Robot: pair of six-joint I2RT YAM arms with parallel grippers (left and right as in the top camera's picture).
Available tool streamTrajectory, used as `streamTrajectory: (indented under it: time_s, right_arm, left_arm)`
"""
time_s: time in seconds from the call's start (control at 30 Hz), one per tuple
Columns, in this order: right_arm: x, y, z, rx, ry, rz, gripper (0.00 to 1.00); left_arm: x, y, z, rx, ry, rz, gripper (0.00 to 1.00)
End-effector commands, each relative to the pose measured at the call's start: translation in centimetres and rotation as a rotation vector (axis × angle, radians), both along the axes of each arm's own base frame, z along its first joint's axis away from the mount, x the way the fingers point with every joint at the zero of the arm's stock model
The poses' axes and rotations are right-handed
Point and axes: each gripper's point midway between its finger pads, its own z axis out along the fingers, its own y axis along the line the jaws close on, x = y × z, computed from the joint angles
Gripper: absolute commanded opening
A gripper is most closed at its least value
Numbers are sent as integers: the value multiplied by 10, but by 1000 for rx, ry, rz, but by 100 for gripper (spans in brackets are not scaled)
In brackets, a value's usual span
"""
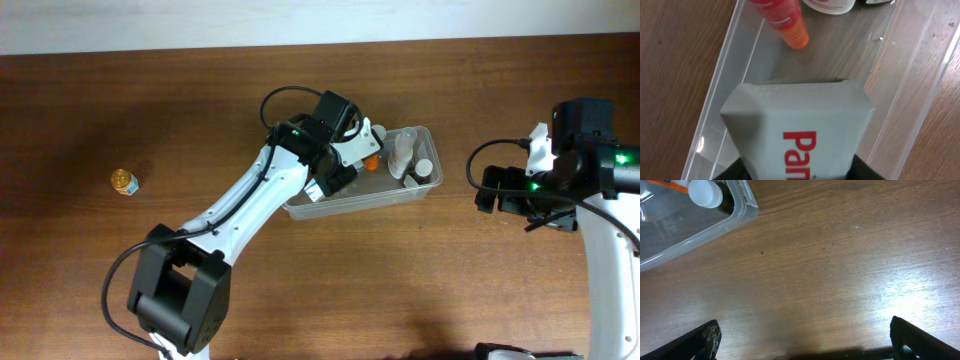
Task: Pack container
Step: 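Place the Panadol box into the container with left gripper, then move left gripper to the small gold-lidded jar and grasp it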
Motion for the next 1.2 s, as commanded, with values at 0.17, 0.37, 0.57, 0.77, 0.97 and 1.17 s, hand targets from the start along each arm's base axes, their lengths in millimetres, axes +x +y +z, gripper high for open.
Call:
streamTrajectory:
  time_s: [0.17,0.37,0.57,0.77,0.97,1.17]
  right_arm:
    - [-2,2,0,-2,4,9,100]
    - [-1,2,0,-3,4,10,100]
    - [-1,2,0,-5,2,24,100]
    - [-1,2,0,-5,2,24,100]
    - [-2,2,0,-5,3,24,100]
    - [-2,2,0,-4,3,24,100]
  left_arm:
    - [12,17,60,27,-129,42,99]
    - [24,93,123,47,-241,317,99]
    - [46,216,136,-36,-205,796,99]
    - [55,323,112,-52,-141,1108,99]
    - [51,401,66,-22,-43,1332,99]
    - [48,424,9,-22,106,1387,99]
